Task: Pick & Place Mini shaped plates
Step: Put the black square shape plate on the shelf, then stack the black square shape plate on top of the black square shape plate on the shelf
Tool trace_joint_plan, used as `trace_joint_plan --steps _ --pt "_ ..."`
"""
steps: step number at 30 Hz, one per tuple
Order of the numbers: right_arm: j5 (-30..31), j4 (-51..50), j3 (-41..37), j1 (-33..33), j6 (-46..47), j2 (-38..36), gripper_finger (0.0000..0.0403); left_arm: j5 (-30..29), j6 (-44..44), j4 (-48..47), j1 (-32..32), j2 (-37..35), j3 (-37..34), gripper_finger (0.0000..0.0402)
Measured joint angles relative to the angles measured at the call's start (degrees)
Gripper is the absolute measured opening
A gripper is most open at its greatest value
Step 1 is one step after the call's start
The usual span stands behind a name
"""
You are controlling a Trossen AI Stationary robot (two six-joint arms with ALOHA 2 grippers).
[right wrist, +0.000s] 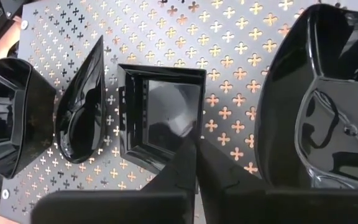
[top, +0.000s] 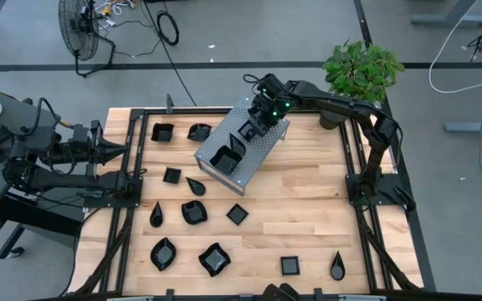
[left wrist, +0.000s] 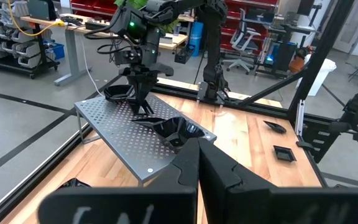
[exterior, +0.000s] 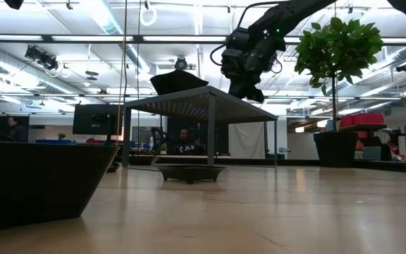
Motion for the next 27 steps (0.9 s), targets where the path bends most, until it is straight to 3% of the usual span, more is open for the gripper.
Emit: trace_joint_plan --steps 16,27 --pt "0.13 -0.08 -0.07 -0.15 -1.17 -0.64 0.0104 0.00 0.01 0.00 0.00 0.00 0.00 0.0005" --pt "0.24 -2.10 -0.07 1.37 -5.22 -7.80 0.0137 0.00 0.00 0.00 -0.02 0.00 0.00 0.0005"
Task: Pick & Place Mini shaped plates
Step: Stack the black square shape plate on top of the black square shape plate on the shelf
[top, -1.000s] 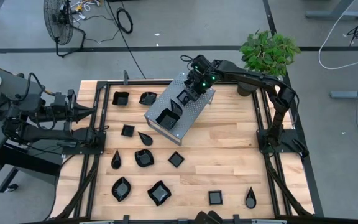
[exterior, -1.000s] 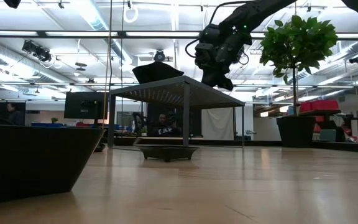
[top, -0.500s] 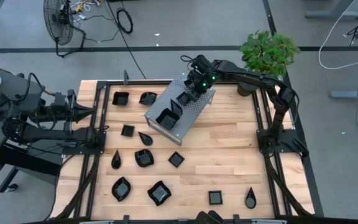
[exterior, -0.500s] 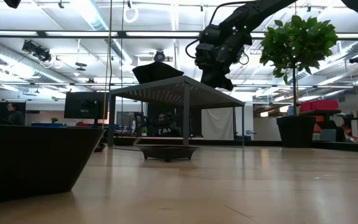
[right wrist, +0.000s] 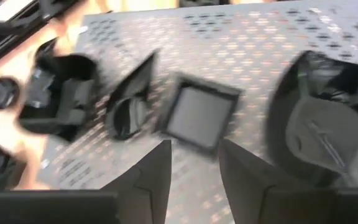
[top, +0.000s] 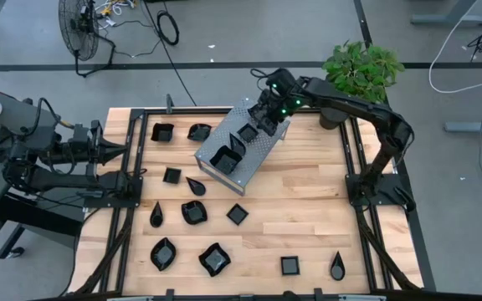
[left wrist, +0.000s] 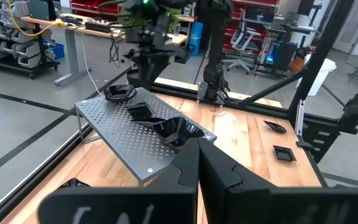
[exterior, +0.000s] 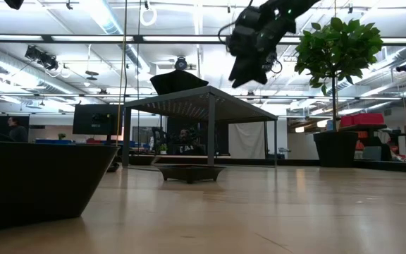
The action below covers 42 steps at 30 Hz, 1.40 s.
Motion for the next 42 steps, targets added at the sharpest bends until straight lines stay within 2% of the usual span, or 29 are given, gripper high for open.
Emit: trace_joint_plan --steps 8,24,32,42 --pt "-0.05 -3.08 0.00 7.44 -1.41 -2.85 0.0137 0.00 0.01 0.00 0.00 0.00 0.00 0.0005" --pt "-0.06 -1.79 -0.94 22.27 7.30 -1.86 0.0137 -0.02 0.04 0.00 0.00 0.00 0.00 0.0005" --pt "-0.07 6.45 -10.55 29.26 20.29 -1.79 0.0137 0.00 0.02 0.00 0.00 0.00 0.00 0.0005" --pt "0.96 21.33 -21.49 35.64 42.19 -1.75 0.0137 0.00 0.03 0.00 0.00 0.00 0.00 0.0005"
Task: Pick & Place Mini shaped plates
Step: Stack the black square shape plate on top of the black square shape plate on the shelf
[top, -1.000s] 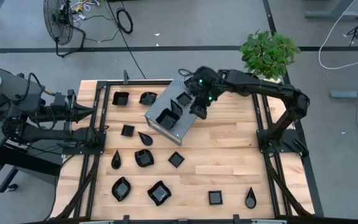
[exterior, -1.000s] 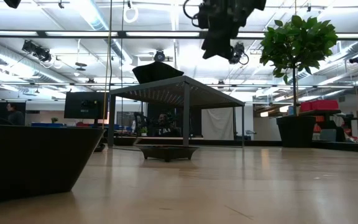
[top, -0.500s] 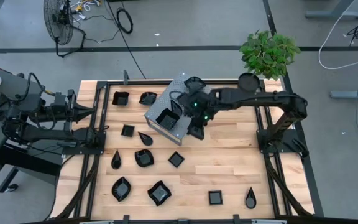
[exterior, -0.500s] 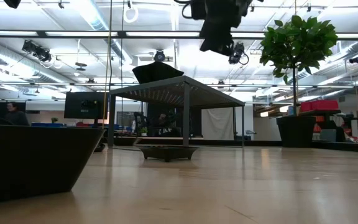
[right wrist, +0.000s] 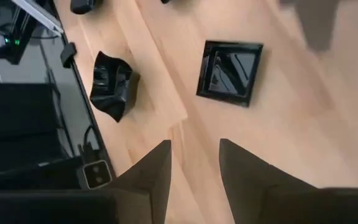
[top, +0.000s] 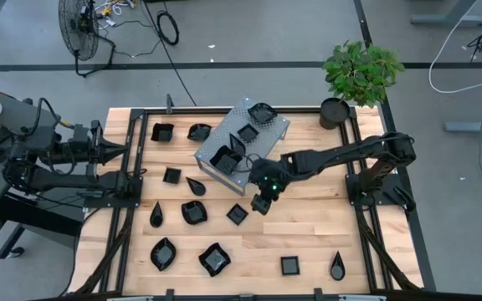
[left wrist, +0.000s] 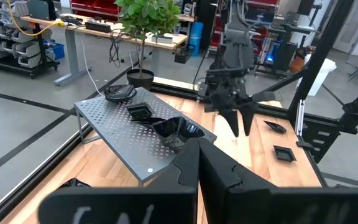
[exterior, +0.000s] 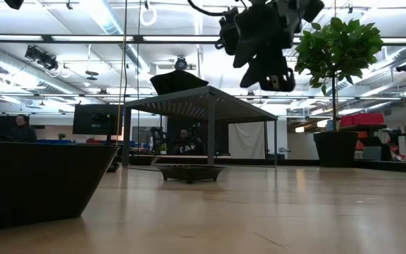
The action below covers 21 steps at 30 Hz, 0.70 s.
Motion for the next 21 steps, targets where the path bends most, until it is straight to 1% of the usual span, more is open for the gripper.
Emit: trace_joint_plan --steps 2,4,7,16,18,21 --pt "1.08 0.14 -0.95 1.45 1.45 0.00 0.0137 0.00 -0.02 0.01 0.00 0.00 0.00 0.0005" --pt "2.09 0.16 -1.74 3.08 0.08 0.00 0.0137 0.00 0.00 0.01 0.01 0.00 0.00 0.0005" --pt "2.03 -0.02 -2.65 5.85 -5.34 0.00 0.0137 0.00 -0.01 0.00 0.00 0.00 0.00 0.0005" --pt "1.85 -0.64 -4.59 14.21 -25.41 0.00 0.0137 0.00 -0.01 0.00 0.02 0.00 0.00 0.0005" --pt "2.05 -0.63 -4.89 15.86 -28.07 0.00 0.0137 0.00 -0.02 0.00 0.02 0.00 0.00 0.0005" --pt "4.49 -0.39 -5.47 18.28 -30.46 0.00 0.0138 0.00 -0.02 0.00 0.02 0.00 0.00 0.0005"
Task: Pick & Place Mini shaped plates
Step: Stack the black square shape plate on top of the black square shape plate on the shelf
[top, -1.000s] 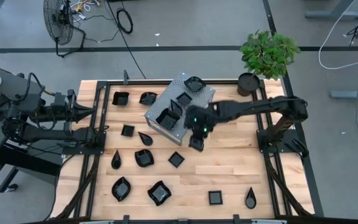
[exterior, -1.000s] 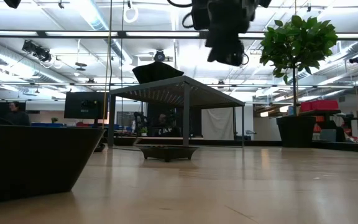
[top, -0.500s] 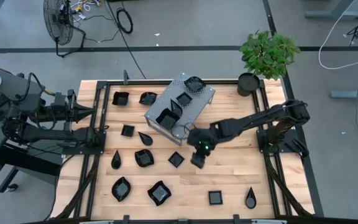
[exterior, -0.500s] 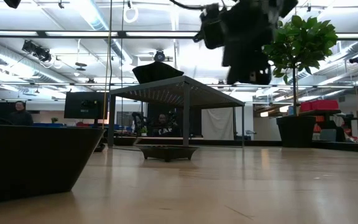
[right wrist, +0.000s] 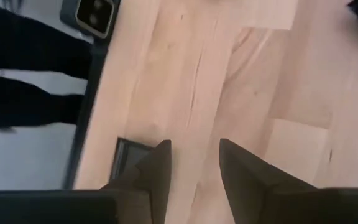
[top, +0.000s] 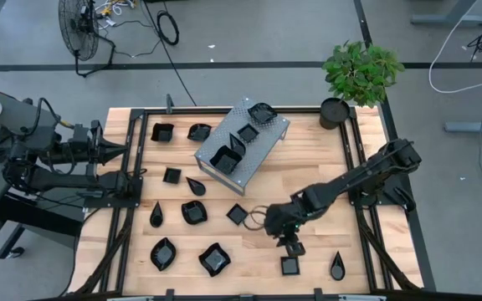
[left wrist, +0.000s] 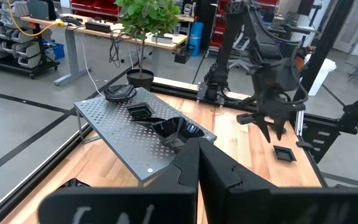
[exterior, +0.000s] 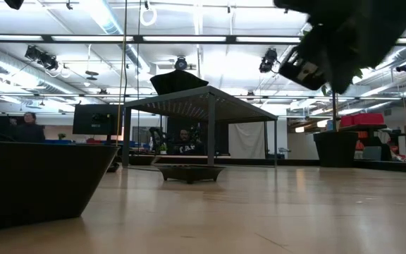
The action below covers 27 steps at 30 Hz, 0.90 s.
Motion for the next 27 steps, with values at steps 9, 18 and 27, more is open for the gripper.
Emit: trace_joint_plan --steps 9,18,27 --pt "5.73 1.93 -4.57 3.80 -0.47 0.29 0.0168 0.00 0.01 0.00 0.00 0.00 0.00 0.0005" --pt "5.93 8.83 -8.47 9.66 1.62 0.98 0.0175 0.00 -0.01 0.02 -0.02 0.00 0.00 0.0005" --pt "9.98 13.01 -8.78 12.64 4.82 4.43 0.0169 0.00 0.03 0.00 -0.02 -0.02 0.00 0.0005"
